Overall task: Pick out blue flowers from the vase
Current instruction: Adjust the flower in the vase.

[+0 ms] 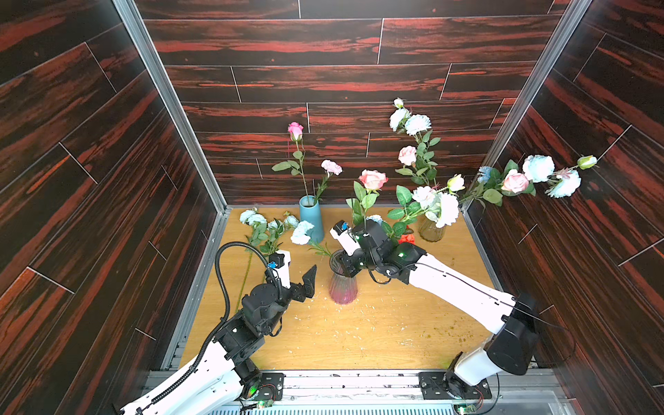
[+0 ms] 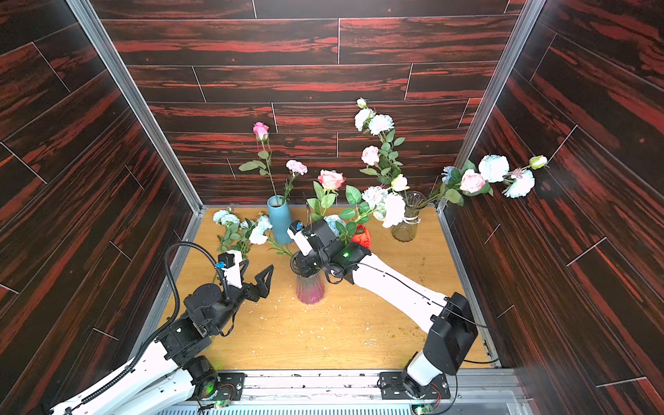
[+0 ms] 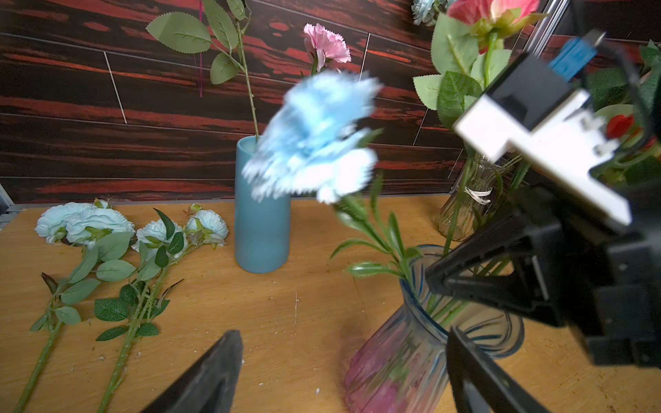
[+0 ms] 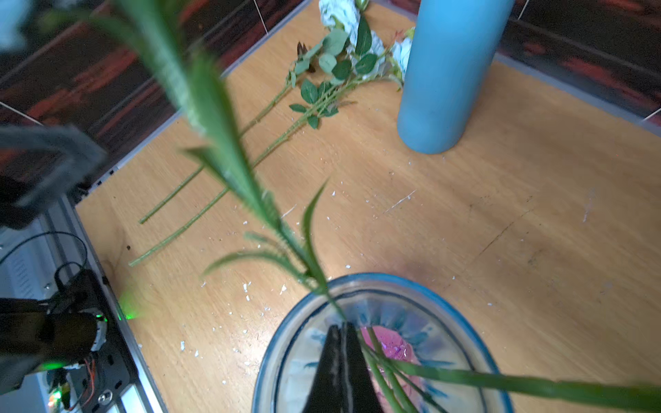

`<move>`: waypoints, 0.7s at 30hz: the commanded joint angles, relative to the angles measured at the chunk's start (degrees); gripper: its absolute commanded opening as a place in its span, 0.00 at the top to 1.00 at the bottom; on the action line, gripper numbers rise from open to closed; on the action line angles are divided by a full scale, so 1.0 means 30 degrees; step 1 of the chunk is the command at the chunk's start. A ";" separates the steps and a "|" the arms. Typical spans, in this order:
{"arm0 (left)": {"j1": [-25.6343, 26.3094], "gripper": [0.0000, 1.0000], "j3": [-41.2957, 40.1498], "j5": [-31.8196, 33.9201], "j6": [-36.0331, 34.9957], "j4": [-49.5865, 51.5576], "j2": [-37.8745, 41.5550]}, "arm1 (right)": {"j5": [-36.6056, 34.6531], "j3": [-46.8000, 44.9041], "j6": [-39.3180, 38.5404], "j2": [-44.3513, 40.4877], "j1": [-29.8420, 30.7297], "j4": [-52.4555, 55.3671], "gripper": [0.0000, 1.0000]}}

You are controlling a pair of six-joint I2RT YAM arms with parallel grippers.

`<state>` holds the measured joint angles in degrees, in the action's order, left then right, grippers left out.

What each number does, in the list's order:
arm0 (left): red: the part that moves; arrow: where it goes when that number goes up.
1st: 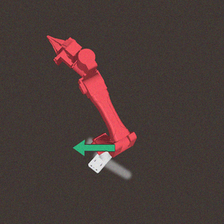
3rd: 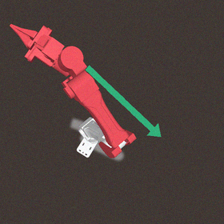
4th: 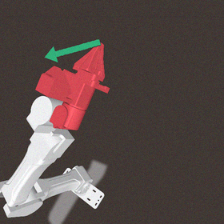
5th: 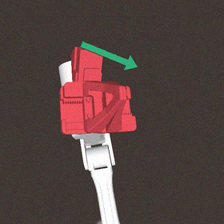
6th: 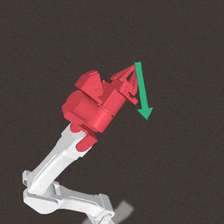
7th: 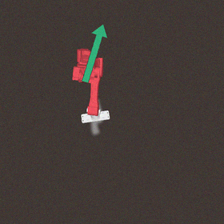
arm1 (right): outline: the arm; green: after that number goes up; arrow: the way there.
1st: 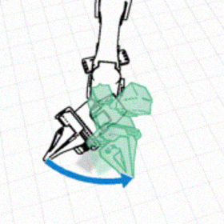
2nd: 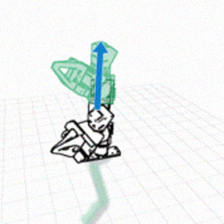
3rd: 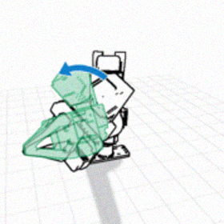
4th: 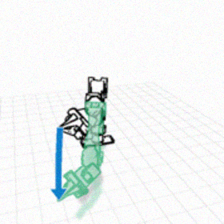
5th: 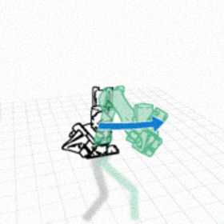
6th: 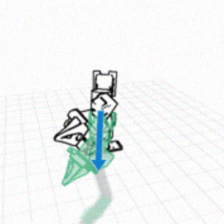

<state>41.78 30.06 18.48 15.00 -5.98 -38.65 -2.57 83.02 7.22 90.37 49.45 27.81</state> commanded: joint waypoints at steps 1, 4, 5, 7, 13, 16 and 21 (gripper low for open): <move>-0.0087 0.10 -0.0060 0.0256 0.0037 -0.0234 0.0021 | -0.0055 0.0831 -0.0096 -0.0759 -0.0107 0.0388 1.00; -0.0070 0.10 -0.0009 0.0394 0.0052 -0.0183 -0.0184 | 0.0193 0.0974 -0.0156 -0.0884 -0.0114 0.0626 1.00; -0.0086 0.10 0.0103 0.0452 0.0067 -0.0049 -0.0373 | 0.0211 0.1025 -0.0195 -0.0844 -0.0111 0.0843 1.00; -0.0071 0.10 0.0286 0.0461 0.0067 0.0059 -0.0797 | 0.0153 0.0943 -0.0298 -0.0797 -0.0122 0.1219 1.00; -0.0113 0.10 0.0648 0.0675 0.0511 -0.0076 -0.2312 | 0.0465 -0.0159 -0.0269 -0.0574 -0.0194 0.1393 0.77; -0.0214 0.12 0.1213 0.1373 0.0946 0.0577 -0.3191 | 0.0776 -0.0425 -0.0242 -0.0310 -0.0361 0.1178 0.74; -0.0492 0.15 0.1915 0.1768 0.1534 0.1296 -0.3999 | 0.1344 0.0105 -0.0437 0.0491 -0.0661 0.1357 0.74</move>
<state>40.86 33.34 21.50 17.98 -3.73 -50.28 -0.23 82.46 6.52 90.00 48.05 30.74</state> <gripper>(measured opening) 0.856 0.258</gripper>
